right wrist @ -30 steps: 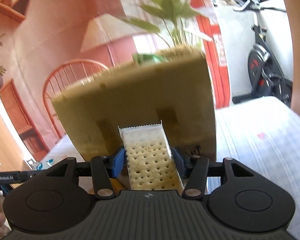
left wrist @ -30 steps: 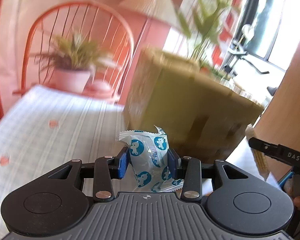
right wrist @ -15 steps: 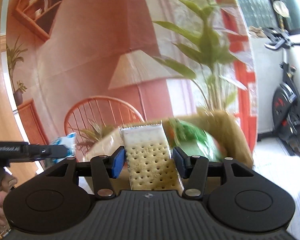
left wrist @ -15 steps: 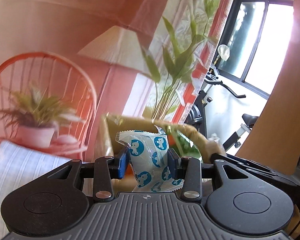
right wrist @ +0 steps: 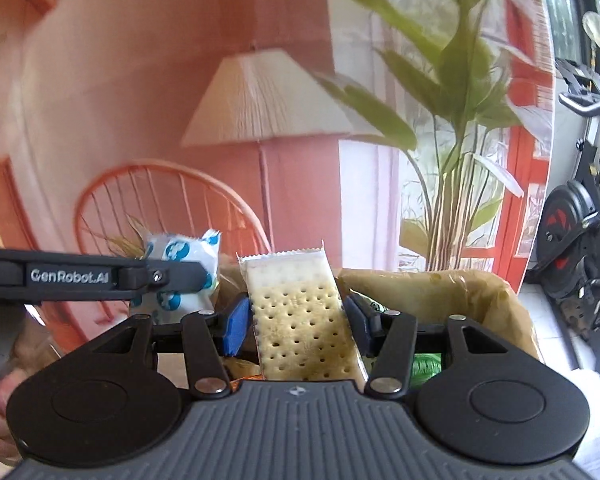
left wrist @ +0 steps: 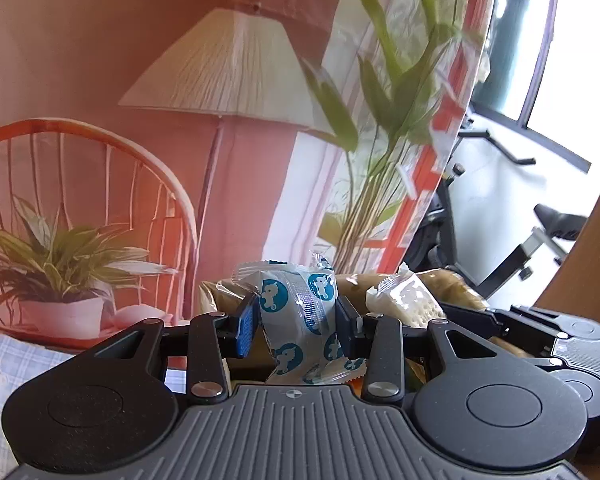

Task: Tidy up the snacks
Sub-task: 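Carry the cracker pack and blue snack over the box while both tools hold them, then open both tools to drop the cracker pack and blue snack into the box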

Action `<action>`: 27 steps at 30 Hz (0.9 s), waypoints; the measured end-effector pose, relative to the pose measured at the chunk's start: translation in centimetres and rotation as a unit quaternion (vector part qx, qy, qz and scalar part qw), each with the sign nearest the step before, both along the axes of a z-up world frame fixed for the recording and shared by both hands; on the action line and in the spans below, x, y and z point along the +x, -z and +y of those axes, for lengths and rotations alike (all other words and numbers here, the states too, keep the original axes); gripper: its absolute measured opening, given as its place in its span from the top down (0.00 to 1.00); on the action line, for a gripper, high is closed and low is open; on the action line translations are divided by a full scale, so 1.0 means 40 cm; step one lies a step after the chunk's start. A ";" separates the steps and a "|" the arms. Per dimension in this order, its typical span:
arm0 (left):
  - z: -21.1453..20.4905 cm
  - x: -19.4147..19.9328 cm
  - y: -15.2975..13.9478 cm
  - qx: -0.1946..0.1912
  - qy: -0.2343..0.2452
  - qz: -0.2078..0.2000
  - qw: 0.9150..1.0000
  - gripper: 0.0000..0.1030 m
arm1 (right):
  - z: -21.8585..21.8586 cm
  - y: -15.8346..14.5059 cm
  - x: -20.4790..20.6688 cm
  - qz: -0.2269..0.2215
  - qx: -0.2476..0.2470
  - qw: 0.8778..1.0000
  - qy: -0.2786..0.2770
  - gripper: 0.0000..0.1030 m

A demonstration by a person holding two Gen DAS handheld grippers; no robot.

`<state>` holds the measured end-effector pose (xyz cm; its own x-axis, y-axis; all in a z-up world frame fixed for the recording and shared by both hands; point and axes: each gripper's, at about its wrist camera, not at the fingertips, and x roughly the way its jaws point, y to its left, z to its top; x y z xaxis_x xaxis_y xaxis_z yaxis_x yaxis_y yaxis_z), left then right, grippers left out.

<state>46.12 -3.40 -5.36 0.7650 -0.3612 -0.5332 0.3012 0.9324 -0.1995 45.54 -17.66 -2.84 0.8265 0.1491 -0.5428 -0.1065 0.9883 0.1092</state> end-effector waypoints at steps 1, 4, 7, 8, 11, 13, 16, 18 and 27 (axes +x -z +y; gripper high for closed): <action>0.000 0.008 0.005 0.004 0.000 0.001 1.000 0.58 | 0.003 0.005 0.011 0.004 -0.008 1.000 0.001 0.47; -0.001 0.022 0.022 0.003 0.010 0.007 1.000 0.58 | 0.008 0.018 0.031 0.007 -0.017 1.000 0.005 0.47; -0.005 0.036 0.035 0.012 0.015 0.016 1.000 0.54 | 0.013 0.032 0.042 0.017 -0.027 0.999 0.005 0.47; -0.004 0.037 0.037 0.012 0.014 0.016 1.000 0.49 | 0.015 0.035 0.044 0.020 -0.030 0.999 0.004 0.46; 0.002 0.026 0.032 0.011 0.016 0.005 1.000 0.43 | 0.017 0.034 0.039 0.021 -0.036 0.999 0.007 0.41; 0.004 0.020 0.026 0.014 0.018 0.003 1.000 0.43 | 0.015 0.025 0.030 0.013 -0.037 0.999 0.010 0.36; 0.016 0.002 0.015 0.010 0.016 0.001 1.000 0.43 | 0.011 0.012 0.015 0.006 -0.038 0.999 0.011 0.36; 0.023 -0.014 0.008 0.009 0.015 0.001 1.000 0.43 | 0.006 0.003 0.000 0.001 -0.038 0.999 0.011 0.36; 0.057 -0.122 -0.012 0.003 0.010 0.000 1.000 0.43 | -0.017 -0.020 -0.112 -0.011 -0.026 1.000 0.014 0.36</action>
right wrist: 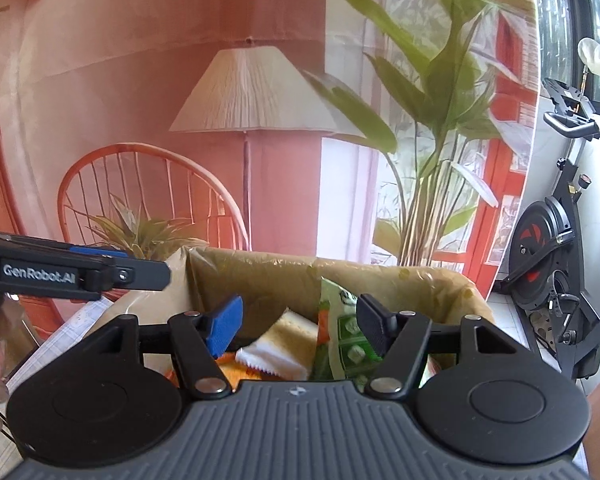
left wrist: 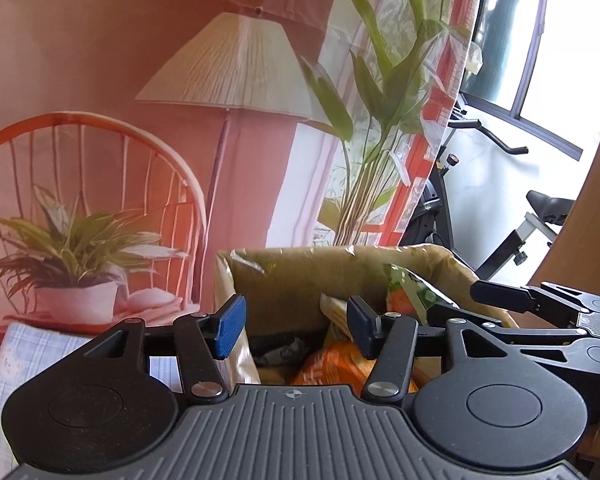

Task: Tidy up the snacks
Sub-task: 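Open both tools to drop the cracker pack and blue snack into the box, then grasp the blue bread bag with the left tool while the right tool approaches the yellow packet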

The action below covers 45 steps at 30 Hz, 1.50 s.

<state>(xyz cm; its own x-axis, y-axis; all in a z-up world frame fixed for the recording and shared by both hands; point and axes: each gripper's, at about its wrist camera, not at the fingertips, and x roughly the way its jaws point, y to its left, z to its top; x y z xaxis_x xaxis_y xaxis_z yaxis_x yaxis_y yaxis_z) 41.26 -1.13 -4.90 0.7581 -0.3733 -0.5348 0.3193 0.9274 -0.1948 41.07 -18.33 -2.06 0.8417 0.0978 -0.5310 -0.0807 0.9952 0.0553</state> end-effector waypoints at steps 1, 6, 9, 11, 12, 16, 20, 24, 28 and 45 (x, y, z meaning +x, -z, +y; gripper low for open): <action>0.004 -0.018 -0.001 -0.001 0.000 0.000 1.000 0.43 | -0.004 -0.001 -0.017 -0.002 0.004 1.000 0.000 0.36; 0.016 -0.095 0.005 0.005 0.010 0.004 1.000 0.37 | -0.030 -0.004 -0.107 -0.008 0.029 1.000 0.003 0.36; 0.036 -0.142 0.014 0.009 0.017 0.006 1.000 0.31 | -0.050 -0.006 -0.171 -0.014 0.049 0.999 0.006 0.36; 0.055 -0.172 0.022 0.007 0.018 0.009 1.000 0.29 | -0.060 -0.003 -0.211 -0.020 0.058 0.998 0.008 0.36; 0.066 -0.185 0.028 0.005 0.017 0.012 1.000 0.28 | -0.065 0.000 -0.232 -0.022 0.062 0.998 0.011 0.36; 0.101 -0.232 0.068 -0.002 0.012 0.028 1.000 0.24 | -0.078 0.028 -0.304 -0.024 0.073 0.997 0.023 0.35; 0.118 -0.260 0.122 -0.004 0.003 0.049 0.999 0.24 | -0.085 0.081 -0.362 -0.011 0.083 0.996 0.037 0.35; 0.123 -0.289 0.192 -0.015 -0.001 0.065 0.998 0.24 | -0.089 0.145 -0.407 0.007 0.089 0.995 0.047 0.35; 0.096 -0.298 0.262 -0.015 0.029 0.080 0.996 0.23 | -0.085 0.208 -0.436 0.033 0.079 0.995 0.052 0.35; -0.007 -0.296 0.443 -0.007 0.036 0.175 0.984 0.17 | -0.096 0.331 -0.442 0.088 0.078 0.991 0.059 0.28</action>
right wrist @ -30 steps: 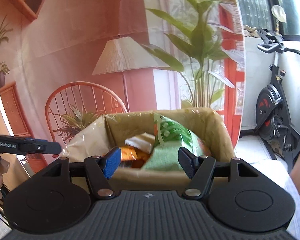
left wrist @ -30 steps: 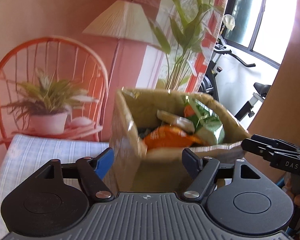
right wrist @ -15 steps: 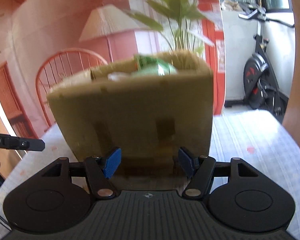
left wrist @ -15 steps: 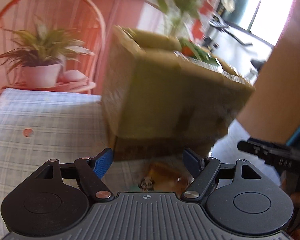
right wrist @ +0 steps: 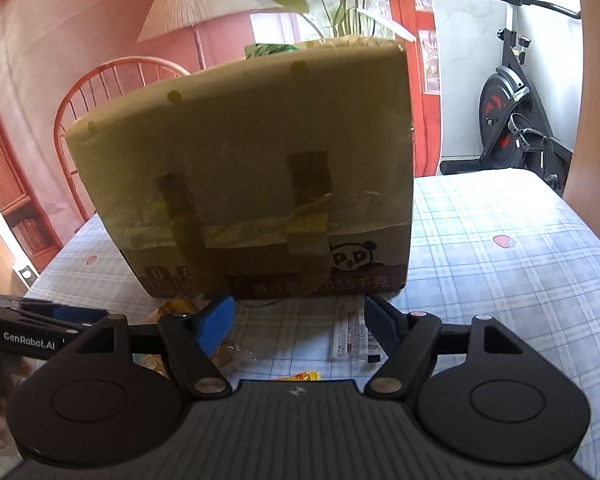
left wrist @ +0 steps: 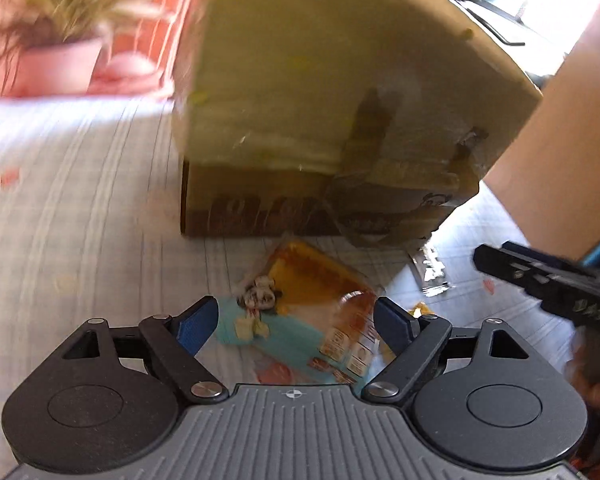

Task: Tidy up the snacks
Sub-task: 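Grasp the blue bread bag with the left tool while the right tool approaches the yellow packet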

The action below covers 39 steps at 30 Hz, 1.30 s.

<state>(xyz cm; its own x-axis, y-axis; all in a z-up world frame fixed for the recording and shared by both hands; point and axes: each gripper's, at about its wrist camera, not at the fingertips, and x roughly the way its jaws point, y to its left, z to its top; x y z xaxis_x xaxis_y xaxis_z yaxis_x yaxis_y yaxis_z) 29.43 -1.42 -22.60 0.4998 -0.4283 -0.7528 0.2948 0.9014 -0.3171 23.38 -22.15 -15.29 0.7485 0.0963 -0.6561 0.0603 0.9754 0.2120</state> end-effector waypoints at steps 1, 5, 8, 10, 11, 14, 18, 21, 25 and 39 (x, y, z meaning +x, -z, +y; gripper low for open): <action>0.004 -0.007 0.001 -0.008 -0.005 0.008 1.000 0.18 | 0.001 0.005 0.005 0.001 -0.005 1.000 -0.002 0.28; 0.014 -0.027 0.005 -0.041 -0.021 0.035 0.998 0.21 | 0.006 0.040 0.035 0.015 -0.024 1.000 -0.006 0.28; 0.010 -0.017 0.016 -0.057 -0.030 0.046 0.997 0.22 | 0.014 0.079 0.070 0.034 -0.042 0.998 -0.012 0.28; 0.003 -0.008 0.021 -0.063 -0.036 0.050 0.996 0.22 | 0.026 0.105 0.096 0.046 -0.054 0.997 -0.017 0.28; 0.001 -0.004 0.022 -0.064 -0.038 0.052 0.996 0.22 | 0.032 0.116 0.107 0.052 -0.058 0.997 -0.021 0.28; -0.001 0.005 0.029 -0.065 -0.044 0.060 0.995 0.22 | 0.050 0.142 0.136 0.065 -0.068 0.995 -0.032 0.28; 0.007 0.016 0.041 -0.076 -0.056 0.076 0.993 0.22 | 0.070 0.162 0.156 0.084 -0.069 0.992 -0.058 0.29; 0.016 0.023 0.047 -0.082 -0.065 0.082 0.991 0.21 | 0.082 0.162 0.150 0.088 -0.055 0.992 -0.074 0.29; 0.019 0.031 0.047 -0.081 -0.071 0.085 0.991 0.19 | 0.118 0.167 0.125 0.098 -0.036 0.990 -0.100 0.29; -0.071 0.004 0.049 0.050 -0.016 0.035 0.998 0.16 | 0.085 0.158 0.049 0.099 -0.021 0.993 -0.064 0.29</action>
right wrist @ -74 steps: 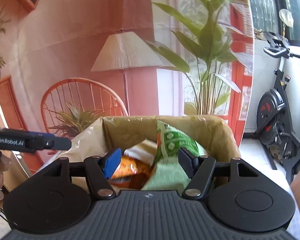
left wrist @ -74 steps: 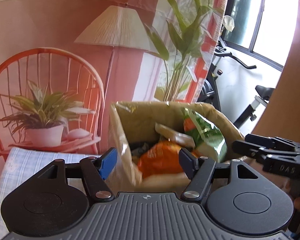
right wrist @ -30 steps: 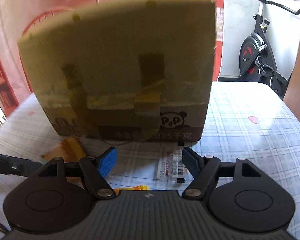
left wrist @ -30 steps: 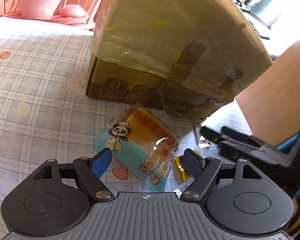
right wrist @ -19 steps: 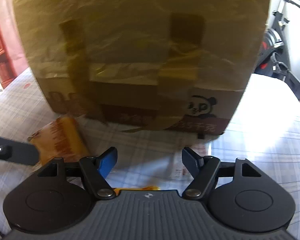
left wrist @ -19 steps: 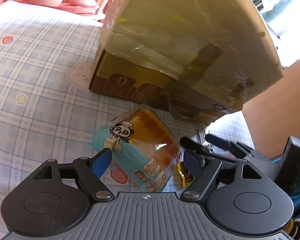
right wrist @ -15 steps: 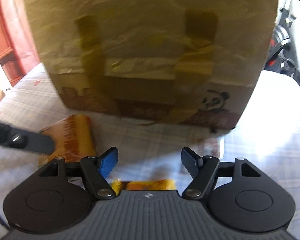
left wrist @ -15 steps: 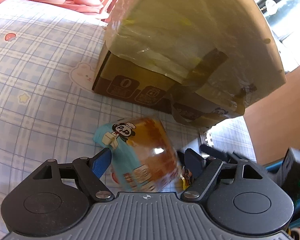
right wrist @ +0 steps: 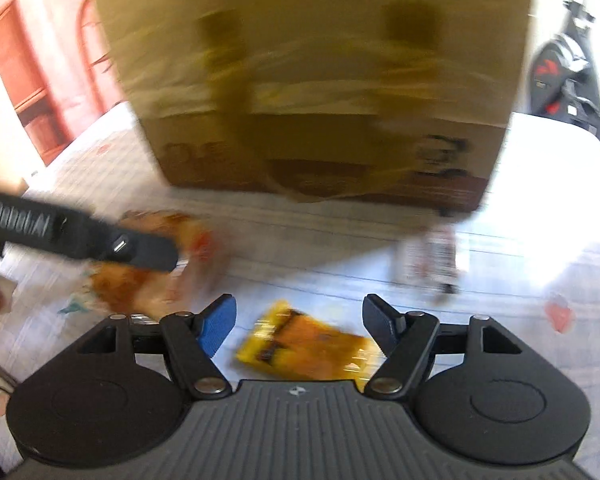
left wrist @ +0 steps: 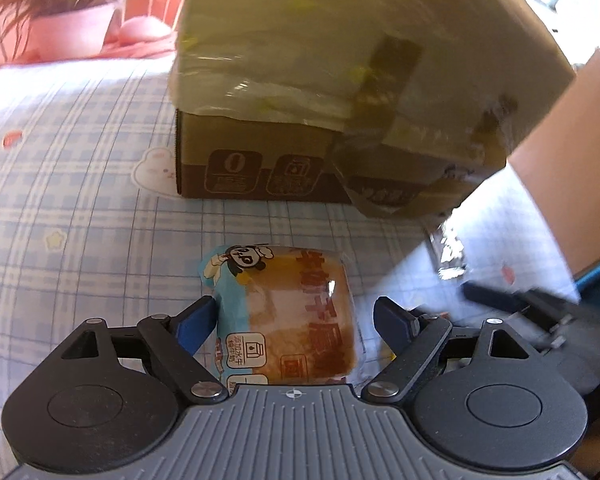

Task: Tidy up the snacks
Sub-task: 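Grasp the blue bread bag with the left tool while the right tool approaches the yellow packet, then close the right tool on the yellow snack packet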

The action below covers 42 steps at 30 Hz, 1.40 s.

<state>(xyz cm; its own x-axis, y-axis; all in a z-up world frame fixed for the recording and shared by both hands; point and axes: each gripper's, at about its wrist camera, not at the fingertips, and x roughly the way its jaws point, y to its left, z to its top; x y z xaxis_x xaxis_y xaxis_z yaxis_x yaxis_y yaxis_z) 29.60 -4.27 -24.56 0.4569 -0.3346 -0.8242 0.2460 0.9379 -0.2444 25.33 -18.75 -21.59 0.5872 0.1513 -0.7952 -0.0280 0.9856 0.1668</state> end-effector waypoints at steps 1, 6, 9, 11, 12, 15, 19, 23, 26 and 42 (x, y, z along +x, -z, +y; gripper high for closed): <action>-0.006 -0.002 0.003 0.009 0.003 -0.004 1.000 0.16 | -0.014 -0.002 -0.008 -0.002 0.001 1.000 0.009 0.29; -0.016 -0.016 0.026 0.039 0.010 -0.021 0.999 0.22 | -0.075 -0.004 -0.040 -0.012 -0.006 1.000 0.027 0.29; -0.004 -0.028 0.021 0.035 0.019 -0.034 0.999 0.26 | -0.085 0.000 -0.059 -0.015 -0.002 1.000 0.019 0.29; 0.007 -0.033 0.020 0.034 0.020 -0.037 0.999 0.26 | -0.081 -0.003 -0.071 -0.017 -0.006 1.000 0.009 0.29; 0.014 -0.035 0.022 0.033 0.022 -0.038 0.998 0.26 | -0.078 -0.004 -0.076 -0.018 -0.009 1.000 0.002 0.29; 0.035 -0.039 0.027 0.031 0.025 -0.040 0.998 0.27 | -0.060 -0.007 -0.089 -0.025 -0.020 0.999 -0.026 0.29; 0.079 -0.046 0.027 0.018 0.016 -0.036 0.999 0.26 | -0.043 -0.003 -0.098 -0.021 -0.035 0.997 -0.063 0.29; 0.109 -0.057 0.032 0.002 0.001 -0.038 0.999 0.26 | -0.022 0.018 -0.082 -0.017 -0.044 0.995 -0.087 0.31; 0.111 -0.064 0.033 0.000 -0.004 -0.043 0.999 0.26 | -0.011 0.030 -0.059 -0.021 -0.035 0.995 -0.090 0.31; 0.117 -0.086 0.051 -0.017 -0.028 -0.056 0.998 0.24 | 0.009 0.042 -0.083 -0.063 -0.034 0.997 -0.039 0.44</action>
